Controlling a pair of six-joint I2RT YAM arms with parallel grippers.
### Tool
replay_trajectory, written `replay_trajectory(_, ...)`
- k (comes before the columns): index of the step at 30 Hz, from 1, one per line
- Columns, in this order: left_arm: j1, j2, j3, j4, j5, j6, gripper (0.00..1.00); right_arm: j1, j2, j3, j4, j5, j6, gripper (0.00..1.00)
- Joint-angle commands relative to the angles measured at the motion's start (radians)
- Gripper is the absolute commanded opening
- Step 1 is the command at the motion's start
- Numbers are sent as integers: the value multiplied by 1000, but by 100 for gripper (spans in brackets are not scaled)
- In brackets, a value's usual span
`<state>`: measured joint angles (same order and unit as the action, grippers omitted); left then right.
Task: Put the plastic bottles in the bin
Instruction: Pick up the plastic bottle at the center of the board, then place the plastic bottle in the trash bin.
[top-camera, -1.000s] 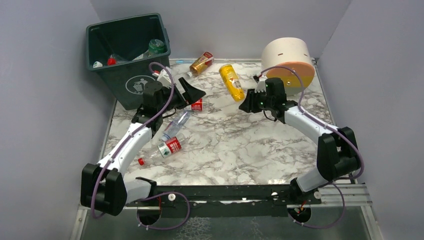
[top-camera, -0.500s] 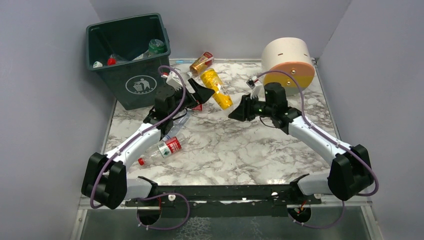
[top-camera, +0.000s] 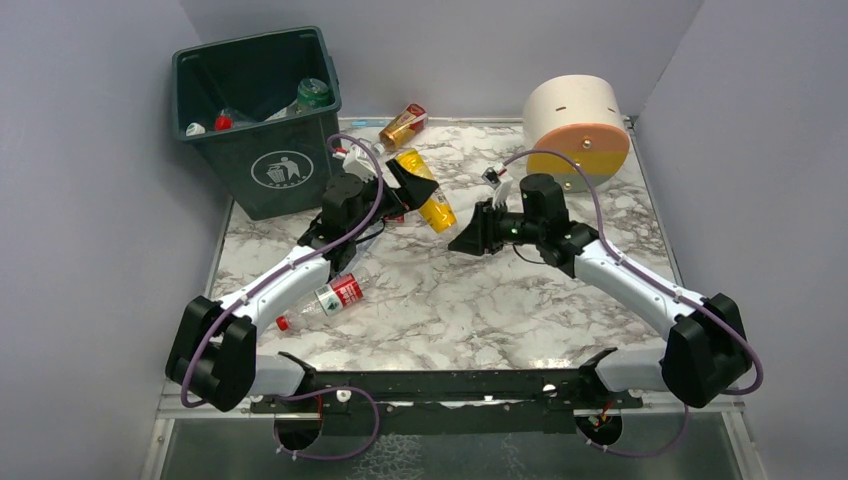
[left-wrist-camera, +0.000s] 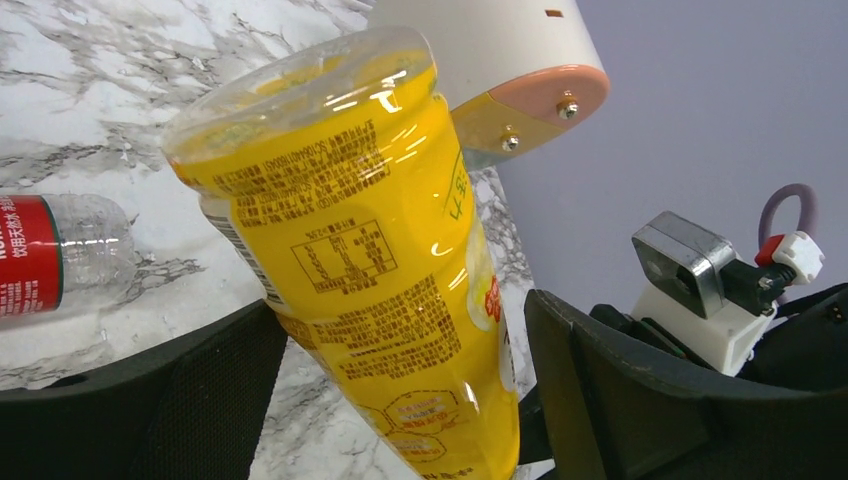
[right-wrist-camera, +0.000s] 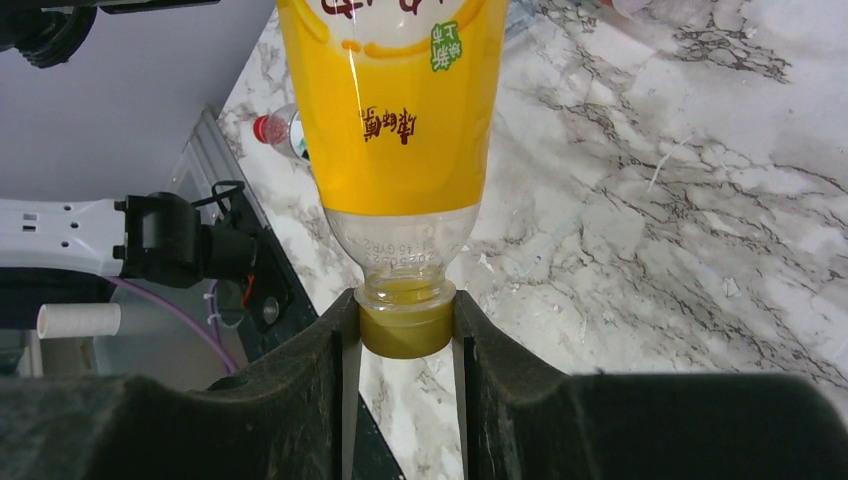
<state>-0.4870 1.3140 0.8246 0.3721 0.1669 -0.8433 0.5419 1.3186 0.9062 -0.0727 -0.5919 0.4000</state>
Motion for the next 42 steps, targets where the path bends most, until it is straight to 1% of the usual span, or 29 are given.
replay_trajectory(1, -11, 11, 38, 44, -24, 5, 84, 7, -45, -21, 18, -10, 2, 33)
replay_trajectory(3, -12, 13, 42, 43, -18, 6, 74, 7, -47, -23, 14, -1, -1, 33)
replay_trajectory(6, -12, 17, 47, 42, -8, 6, 68, 7, -48, -28, 14, -2, 0, 35)
replay_trajectory(8, -12, 20, 50, 39, -5, 6, 63, 7, -53, -29, 14, -1, 0, 39)
replay_trajectory(10, -13, 20, 52, 36, -5, 8, 62, 7, -62, -25, 6, 2, -1, 46)
replay_trajectory(11, -12, 20, 56, 31, -6, 12, 62, 7, -67, -23, -4, 7, -3, 54)
replay_trajectory(12, -12, 19, 64, 23, -9, 19, 62, 7, -77, -21, -16, 11, -6, 58)
replay_trajectory(15, -12, 17, 102, -15, -18, 52, 62, 6, -108, -14, -49, 30, -18, 69)
replay_trajectory(17, -10, 22, 146, -53, -26, 79, 62, 7, -128, -9, -74, 43, -23, 74)
replay_trajectory(23, 5, 41, 287, -176, -34, 174, 62, 7, -188, 5, -134, 73, -37, 86)
replay_trajectory(26, 47, 51, 363, -233, -12, 212, 62, 7, -211, 3, -156, 90, -45, 88)
replay_trajectory(32, 190, 73, 509, -311, 77, 248, 63, 7, -219, -20, -158, 97, -47, 90)
replay_trajectory(42, 429, 125, 749, -373, 186, 248, 64, 7, -196, -42, -132, 85, -39, 90)
